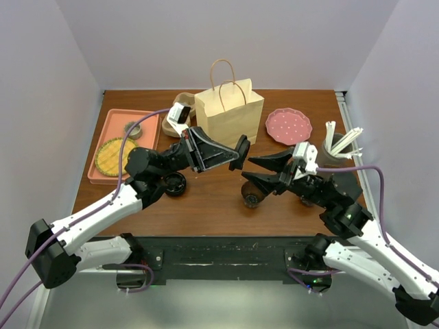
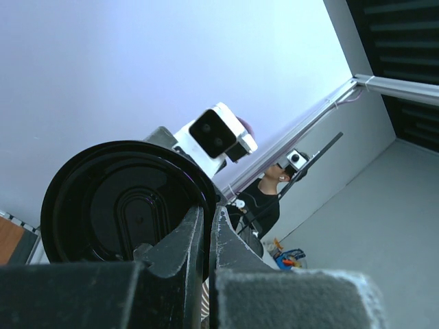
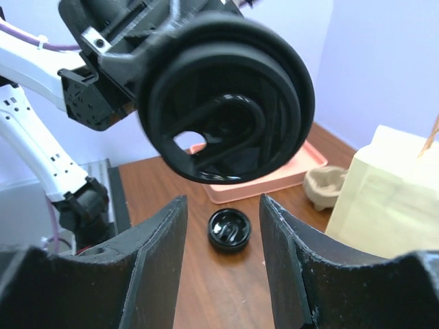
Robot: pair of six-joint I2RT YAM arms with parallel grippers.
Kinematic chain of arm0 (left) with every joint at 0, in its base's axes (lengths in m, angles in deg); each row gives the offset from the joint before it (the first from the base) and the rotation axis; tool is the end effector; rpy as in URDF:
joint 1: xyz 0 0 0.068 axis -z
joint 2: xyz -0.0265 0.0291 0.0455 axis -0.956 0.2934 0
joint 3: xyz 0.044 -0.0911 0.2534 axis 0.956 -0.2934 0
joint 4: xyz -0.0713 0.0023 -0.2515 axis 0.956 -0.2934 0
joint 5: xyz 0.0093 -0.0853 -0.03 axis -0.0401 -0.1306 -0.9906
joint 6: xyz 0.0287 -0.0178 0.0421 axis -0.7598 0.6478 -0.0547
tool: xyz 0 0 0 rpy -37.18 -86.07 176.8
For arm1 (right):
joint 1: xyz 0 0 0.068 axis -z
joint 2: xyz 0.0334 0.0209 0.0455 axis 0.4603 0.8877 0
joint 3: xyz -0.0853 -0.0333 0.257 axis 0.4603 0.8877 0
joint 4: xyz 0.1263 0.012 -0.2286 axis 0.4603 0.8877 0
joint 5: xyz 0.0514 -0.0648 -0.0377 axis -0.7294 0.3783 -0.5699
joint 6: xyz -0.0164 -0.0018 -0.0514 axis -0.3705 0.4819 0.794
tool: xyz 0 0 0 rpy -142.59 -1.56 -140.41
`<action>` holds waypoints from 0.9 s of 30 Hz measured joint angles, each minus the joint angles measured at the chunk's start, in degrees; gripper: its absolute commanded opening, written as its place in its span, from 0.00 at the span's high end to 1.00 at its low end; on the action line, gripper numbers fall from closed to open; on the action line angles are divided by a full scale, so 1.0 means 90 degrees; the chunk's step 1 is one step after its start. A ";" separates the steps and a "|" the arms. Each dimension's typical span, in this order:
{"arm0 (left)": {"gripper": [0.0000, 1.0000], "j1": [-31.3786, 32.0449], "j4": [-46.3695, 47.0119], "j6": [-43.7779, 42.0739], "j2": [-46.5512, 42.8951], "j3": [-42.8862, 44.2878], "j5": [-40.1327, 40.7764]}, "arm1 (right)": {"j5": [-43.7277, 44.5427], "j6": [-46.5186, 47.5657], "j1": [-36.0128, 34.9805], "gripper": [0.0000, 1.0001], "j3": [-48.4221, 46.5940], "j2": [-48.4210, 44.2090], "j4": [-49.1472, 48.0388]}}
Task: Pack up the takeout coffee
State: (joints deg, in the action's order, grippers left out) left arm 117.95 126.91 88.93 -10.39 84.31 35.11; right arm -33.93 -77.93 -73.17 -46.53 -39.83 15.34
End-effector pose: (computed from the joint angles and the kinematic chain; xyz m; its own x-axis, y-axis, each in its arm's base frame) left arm 0.1569 -0.1831 0.4093 -0.8214 -0.3661 -0.4374 0.5542 -0.3311 -0.7637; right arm 0.0946 0.1138 0.3932 0.0994 0.2370 -0.9664 -0.9106 0.4133 0.0077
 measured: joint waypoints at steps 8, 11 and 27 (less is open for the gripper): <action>1.00 0.0000 -0.0070 0.0007 0.0007 0.0000 0.0350 | -0.0019 0.0384 0.0000 0.56 -0.0440 -0.0066 0.0046; 1.00 0.0000 -0.0066 0.0019 0.0007 -0.0010 0.0508 | -0.0080 0.0430 0.0000 0.57 -0.0595 -0.0002 0.0049; 1.00 -0.0002 -0.0024 0.0119 0.0015 -0.0146 0.0874 | -0.0209 0.0491 -0.0333 0.76 -0.0826 0.0792 0.0041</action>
State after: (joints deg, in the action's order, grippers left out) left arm 117.93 126.69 90.01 -10.26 83.00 42.97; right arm -35.81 -73.51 -76.16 -53.97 -32.70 15.71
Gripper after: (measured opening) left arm 0.059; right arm 0.347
